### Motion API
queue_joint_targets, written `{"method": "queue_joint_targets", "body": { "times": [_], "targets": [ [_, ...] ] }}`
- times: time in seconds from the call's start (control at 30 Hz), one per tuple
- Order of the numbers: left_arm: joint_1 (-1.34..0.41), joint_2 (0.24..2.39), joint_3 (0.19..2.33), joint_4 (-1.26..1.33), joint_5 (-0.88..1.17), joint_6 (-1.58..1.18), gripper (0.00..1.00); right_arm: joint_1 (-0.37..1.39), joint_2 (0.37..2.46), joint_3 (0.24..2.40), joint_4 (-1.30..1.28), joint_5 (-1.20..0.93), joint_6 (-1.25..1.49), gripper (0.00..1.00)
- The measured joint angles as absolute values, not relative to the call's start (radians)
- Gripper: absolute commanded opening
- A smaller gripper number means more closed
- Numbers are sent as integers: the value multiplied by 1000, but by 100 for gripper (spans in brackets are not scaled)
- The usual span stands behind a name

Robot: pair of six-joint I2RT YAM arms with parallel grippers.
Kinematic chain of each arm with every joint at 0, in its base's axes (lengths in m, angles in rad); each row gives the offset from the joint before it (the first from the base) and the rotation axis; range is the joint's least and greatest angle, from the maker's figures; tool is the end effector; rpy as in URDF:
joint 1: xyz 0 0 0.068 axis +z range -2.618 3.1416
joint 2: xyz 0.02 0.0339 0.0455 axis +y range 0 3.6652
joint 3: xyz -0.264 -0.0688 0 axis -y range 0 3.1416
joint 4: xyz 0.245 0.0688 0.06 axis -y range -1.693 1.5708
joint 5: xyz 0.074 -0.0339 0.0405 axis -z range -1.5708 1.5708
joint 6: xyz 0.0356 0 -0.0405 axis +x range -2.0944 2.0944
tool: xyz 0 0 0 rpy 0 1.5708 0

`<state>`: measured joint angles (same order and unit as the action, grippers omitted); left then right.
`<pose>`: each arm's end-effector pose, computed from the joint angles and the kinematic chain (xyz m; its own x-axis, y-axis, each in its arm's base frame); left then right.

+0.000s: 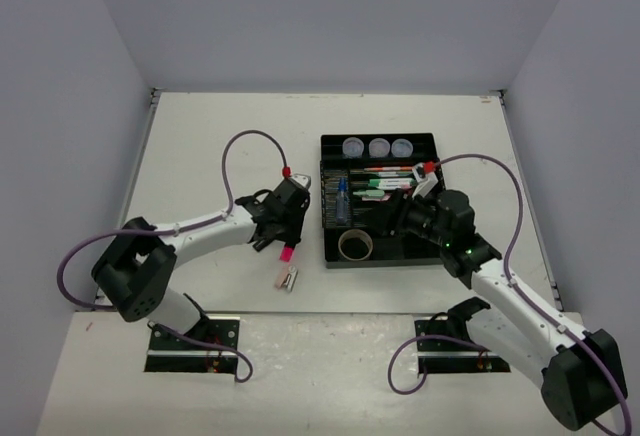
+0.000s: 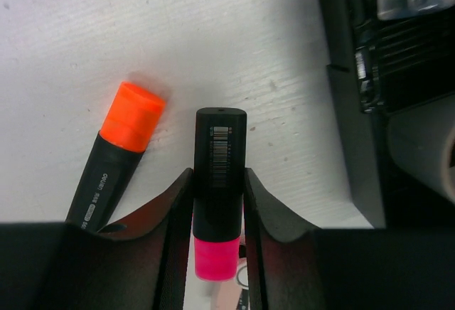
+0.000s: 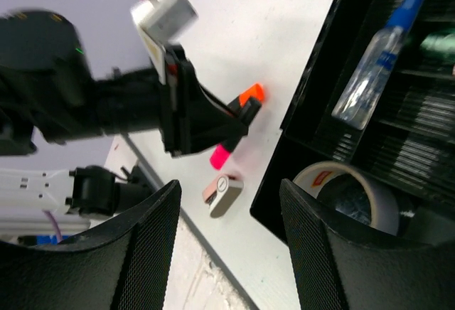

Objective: Sort the stationery into containers
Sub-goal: Pick up the pen from the center of the board, then place the pen in the storage box.

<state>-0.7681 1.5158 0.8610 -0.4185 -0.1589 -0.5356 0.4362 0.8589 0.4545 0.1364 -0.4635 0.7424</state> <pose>0.2114 -0.1964 0.1796 -0.8659 0.1358 -0.4814 0.2207 0.9674 -0.1240 0.1731 0.0983 0.2441 -0.6965 0.3425 -0.6305 -0.4041 0.5388 0.7392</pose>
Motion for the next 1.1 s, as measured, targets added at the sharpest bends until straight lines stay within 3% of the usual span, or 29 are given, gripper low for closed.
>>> {"method": "queue_joint_targets", "body": {
  "times": [0.13, 0.33, 0.6, 0.73, 0.83, 0.87, 0.9, 0.93, 1.0, 1.03, 1.1],
  "targets": [
    [-777, 1412, 881, -412, -158, -573, 0, 472, 899, 405, 203, -511, 773, 58],
    [-795, 1248, 900, -352, -135, -665, 0, 660, 973, 415, 256, -481, 800, 51],
    [-829, 1213, 901, -282, -74, -775, 0, 762, 1093, 523, 253, -353, 829, 48],
    [-848, 1213, 900, -237, -48, -816, 0, 788, 1150, 588, 255, -316, 838, 36],
    [-861, 1213, 900, -209, -36, -835, 0, 799, 1159, 600, 249, -274, 857, 19],
    [-863, 1213, 900, -200, -35, -838, 2, 800, 1159, 600, 246, -254, 867, 7],
    [-865, 1213, 900, -197, -37, -839, 11, 801, 1159, 600, 242, -237, 877, 0],
    [-865, 1213, 900, -194, -38, -839, 28, 803, 1157, 599, 239, -221, 887, 0],
    [-865, 1213, 900, -185, -41, -837, 80, 810, 1148, 598, 240, -193, 904, 0],
    [-864, 1213, 901, -182, -47, -836, 95, 811, 1140, 594, 239, -180, 913, 0],
    [-863, 1213, 909, -194, -80, -833, 100, 812, 1120, 578, 237, -146, 937, 0]
  ]
}}
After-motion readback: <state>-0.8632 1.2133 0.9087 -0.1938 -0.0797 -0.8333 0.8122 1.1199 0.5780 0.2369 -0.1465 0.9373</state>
